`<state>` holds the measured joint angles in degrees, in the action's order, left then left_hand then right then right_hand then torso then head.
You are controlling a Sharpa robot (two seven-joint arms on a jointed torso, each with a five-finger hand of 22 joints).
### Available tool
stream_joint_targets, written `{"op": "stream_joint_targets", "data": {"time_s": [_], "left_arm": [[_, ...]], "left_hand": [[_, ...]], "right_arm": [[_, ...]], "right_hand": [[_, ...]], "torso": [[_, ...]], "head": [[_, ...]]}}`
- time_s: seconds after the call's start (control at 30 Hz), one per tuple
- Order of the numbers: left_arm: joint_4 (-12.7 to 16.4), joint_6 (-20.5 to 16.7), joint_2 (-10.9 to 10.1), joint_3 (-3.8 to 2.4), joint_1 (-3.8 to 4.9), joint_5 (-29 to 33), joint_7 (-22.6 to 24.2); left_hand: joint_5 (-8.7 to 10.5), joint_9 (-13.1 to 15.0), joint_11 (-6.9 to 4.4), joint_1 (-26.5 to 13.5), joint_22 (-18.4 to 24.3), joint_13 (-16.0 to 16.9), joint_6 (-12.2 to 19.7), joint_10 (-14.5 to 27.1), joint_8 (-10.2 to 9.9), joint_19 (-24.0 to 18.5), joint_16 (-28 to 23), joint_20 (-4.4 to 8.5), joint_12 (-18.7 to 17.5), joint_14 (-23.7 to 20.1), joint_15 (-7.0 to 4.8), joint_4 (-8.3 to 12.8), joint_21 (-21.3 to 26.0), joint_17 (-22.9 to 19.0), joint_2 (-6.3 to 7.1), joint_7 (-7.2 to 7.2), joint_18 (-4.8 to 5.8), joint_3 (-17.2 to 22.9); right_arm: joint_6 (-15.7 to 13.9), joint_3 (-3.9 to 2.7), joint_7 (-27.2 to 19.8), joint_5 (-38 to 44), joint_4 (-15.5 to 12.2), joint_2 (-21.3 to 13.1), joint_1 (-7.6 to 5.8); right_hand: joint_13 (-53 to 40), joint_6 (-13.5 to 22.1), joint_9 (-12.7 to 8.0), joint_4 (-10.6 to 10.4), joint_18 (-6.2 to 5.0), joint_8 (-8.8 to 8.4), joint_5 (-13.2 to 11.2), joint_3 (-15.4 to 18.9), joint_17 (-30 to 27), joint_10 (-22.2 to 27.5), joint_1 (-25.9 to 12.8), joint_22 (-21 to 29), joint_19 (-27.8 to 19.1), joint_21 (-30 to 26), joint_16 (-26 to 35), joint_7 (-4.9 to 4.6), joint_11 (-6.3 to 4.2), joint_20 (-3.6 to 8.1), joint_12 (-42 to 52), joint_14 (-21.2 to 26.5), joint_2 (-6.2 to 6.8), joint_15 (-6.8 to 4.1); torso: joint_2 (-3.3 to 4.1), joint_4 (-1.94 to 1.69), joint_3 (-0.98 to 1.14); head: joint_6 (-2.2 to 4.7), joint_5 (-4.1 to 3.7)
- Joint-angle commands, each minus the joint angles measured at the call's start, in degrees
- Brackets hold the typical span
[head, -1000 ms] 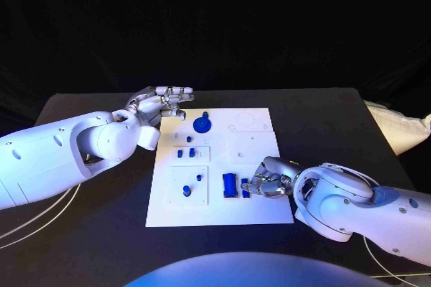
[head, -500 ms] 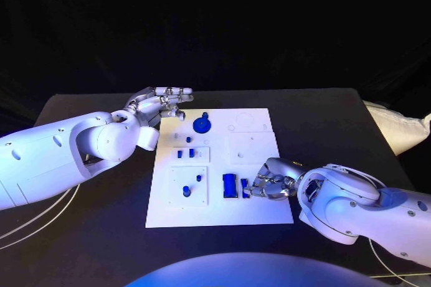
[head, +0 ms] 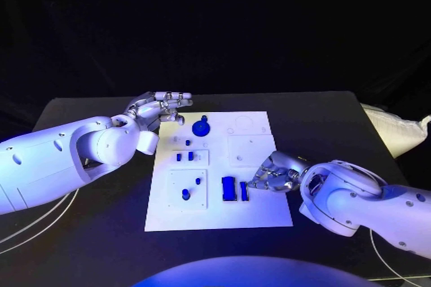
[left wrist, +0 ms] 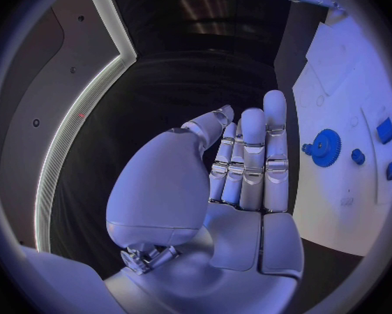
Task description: Assemble the parts on the task board
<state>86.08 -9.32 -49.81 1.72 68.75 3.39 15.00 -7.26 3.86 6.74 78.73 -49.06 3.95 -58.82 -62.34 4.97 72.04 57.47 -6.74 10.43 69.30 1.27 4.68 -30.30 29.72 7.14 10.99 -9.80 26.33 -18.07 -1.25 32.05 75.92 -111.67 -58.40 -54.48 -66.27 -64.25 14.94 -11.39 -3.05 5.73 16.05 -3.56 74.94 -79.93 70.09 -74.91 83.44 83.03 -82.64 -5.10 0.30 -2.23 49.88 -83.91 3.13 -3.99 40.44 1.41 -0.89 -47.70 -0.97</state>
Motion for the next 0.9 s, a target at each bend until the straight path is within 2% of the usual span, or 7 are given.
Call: {"op": "stream_joint_targets", "data": {"time_s": [0.03, 0.23, 0.33, 0.57, 0.83, 0.87, 0.9], "left_arm": [[-0.33, 0.43, 0.28, 0.07, -0.07, 0.3, 1.46], [-1.73, -2.14, 0.7, 0.21, -0.6, 2.33, 3.62], [-2.97, -4.16, 1.3, 0.23, -1.0, 4.05, 5.27], [-5.85, -7.14, 3.15, 0.24, -1.56, 6.49, 8.51], [-10.37, -10.34, 6.74, 0.22, -2.63, 8.75, 11.79], [-9.71, -7.74, 6.33, 0.27, -2.5, 6.21, 8.04], [-9.66, -7.86, 6.32, 0.26, -2.52, 6.17, 8.06]], "left_hand": [[0.21, 0.07, -0.03, -0.87, 0.15, 0.0, -0.23, 0.57, 0.46, -0.61, 0.32, 0.02, 0.54, -0.48, 0.11, -0.28, 0.45, -0.15, -0.46, -0.14, -0.55, -0.86], [0.98, 0.07, -0.23, -2.28, 2.13, 0.08, -0.43, 0.47, 0.96, -4.35, -3.99, -0.27, 1.77, -4.56, 0.19, -1.36, 3.84, -2.76, -0.21, -0.56, -0.63, -3.71], [1.0, 0.03, -0.12, -1.88, 5.24, -0.02, -0.7, 0.0, 1.29, -9.66, -13.08, -0.7, 2.52, -8.27, 0.66, -1.72, 8.73, -7.49, -0.81, -0.53, -0.54, -4.78], [0.96, -0.13, 1.79, -1.64, 15.06, -0.35, 0.56, 2.53, 0.23, -22.89, -34.04, -4.58, -0.05, -14.57, 5.33, -2.63, 21.85, -17.21, -0.7, -0.03, 0.79, -5.83], [0.78, -0.13, 3.74, -0.4, 25.16, -0.36, 2.22, 4.77, -1.25, -30.49, -46.73, -9.31, -3.8, -16.35, 7.99, -2.89, 26.68, -23.61, -1.98, -1.27, -0.82, -9.96], [2.64, -3.86, 0.49, -23.92, 31.98, -3.95, 19.14, 22.1, -4.97, -42.65, -49.59, -4.55, -5.67, -32.31, 5.13, -4.68, 30.3, -25.26, -7.14, -4.2, 2.94, -14.69], [2.66, -3.86, 0.41, -24.79, 32.59, -3.95, 19.96, 22.86, -4.97, -43.44, -50.03, -4.3, -5.83, -32.96, 5.08, -4.68, 30.3, -25.49, -7.14, -4.24, 2.94, -15.05]], "right_arm": [[-7.38, -0.2, -12.59, -14.73, 1.7, -0.3, -1.53], [-9.08, -0.26, -30.34, -37.29, 8.59, 0.87, -5.48], [-7.55, -0.27, -38.38, -47.94, 14.99, 3.28, -7.25], [-2.25, -0.29, -48.23, -61.69, 28.32, 9.98, -8.81], [1.68, -0.33, -53.41, -67.88, 38.07, 15.79, -8.95], [-2.58, -0.3, -47.42, -61.61, 37.07, 15.1, -8.99], [-2.7, -0.29, -47.49, -61.67, 36.99, 15.09, -8.97]], "right_hand": [[1.38, 1.04, -0.27, 0.31, -0.18, -0.75, 1.12, 0.37, 3.22, 1.31, 0.94, -1.18, -0.78, -0.9, 1.32, -0.25, 0.26, -0.38, -2.5, -3.53, 0.33, 0.53], [14.48, 4.06, -1.59, 2.56, -3.53, -1.94, -0.89, -0.57, -12.03, 9.99, 5.98, 14.86, -9.54, -12.17, 15.46, -1.74, 1.53, -1.3, -22.9, 1.02, -1.11, 1.53], [22.22, 6.28, -2.61, 3.42, -7.5, -2.03, -2.61, -2.12, -34.65, 14.28, 8.5, 38.25, -21.79, -32.08, 40.51, -3.13, 2.88, -2.49, -30.78, 9.33, -1.15, 2.89], [40.59, 10.48, -5.44, 4.66, -6.08, -2.11, -4.04, -5.84, -50.24, 21.22, 12.08, 52.13, -33.07, -54.33, 67.7, -6.46, 8.18, -7.97, -45.26, 26.67, 0.01, 9.88], [57.19, 10.37, -9.31, 8.71, -7.35, -2.12, -5.22, -6.9, -64.49, 19.92, 10.51, 63.48, -27.74, -68.45, 78.48, -6.32, 8.93, -10.92, -46.23, 23.54, -1.07, 11.1], [59.44, 26.62, -10.87, 11.39, -4.07, -5.73, -8.38, -3.75, -67.21, 38.16, -13.43, 66.59, -44.64, -72.43, 82.64, -2.98, 6.2, -6.96, -49.88, 41.83, -3.13, 9.01], [59.87, 27.16, -14.94, 11.39, -4.07, -5.73, -8.52, -3.58, -67.62, 38.63, -14.38, 66.94, -45.03, -72.88, 82.64, -2.87, 6.02, -6.81, -49.88, 42.34, -3.13, 8.89]], "torso": [[-0.63, 0.12, -0.25], [-1.86, 0.34, -0.92], [-2.72, 0.52, -1.27], [-3.82, 0.77, -1.43], [-5.12, 0.26, -1.08], [-4.44, 0.45, -1.23], [-4.5, 0.43, -1.2]], "head": [[0.48, -0.21], [1.83, -0.84], [3.19, -1.14], [7.17, -1.5], [11.07, -1.38], [9.75, -1.65], [9.79, -1.62]]}}
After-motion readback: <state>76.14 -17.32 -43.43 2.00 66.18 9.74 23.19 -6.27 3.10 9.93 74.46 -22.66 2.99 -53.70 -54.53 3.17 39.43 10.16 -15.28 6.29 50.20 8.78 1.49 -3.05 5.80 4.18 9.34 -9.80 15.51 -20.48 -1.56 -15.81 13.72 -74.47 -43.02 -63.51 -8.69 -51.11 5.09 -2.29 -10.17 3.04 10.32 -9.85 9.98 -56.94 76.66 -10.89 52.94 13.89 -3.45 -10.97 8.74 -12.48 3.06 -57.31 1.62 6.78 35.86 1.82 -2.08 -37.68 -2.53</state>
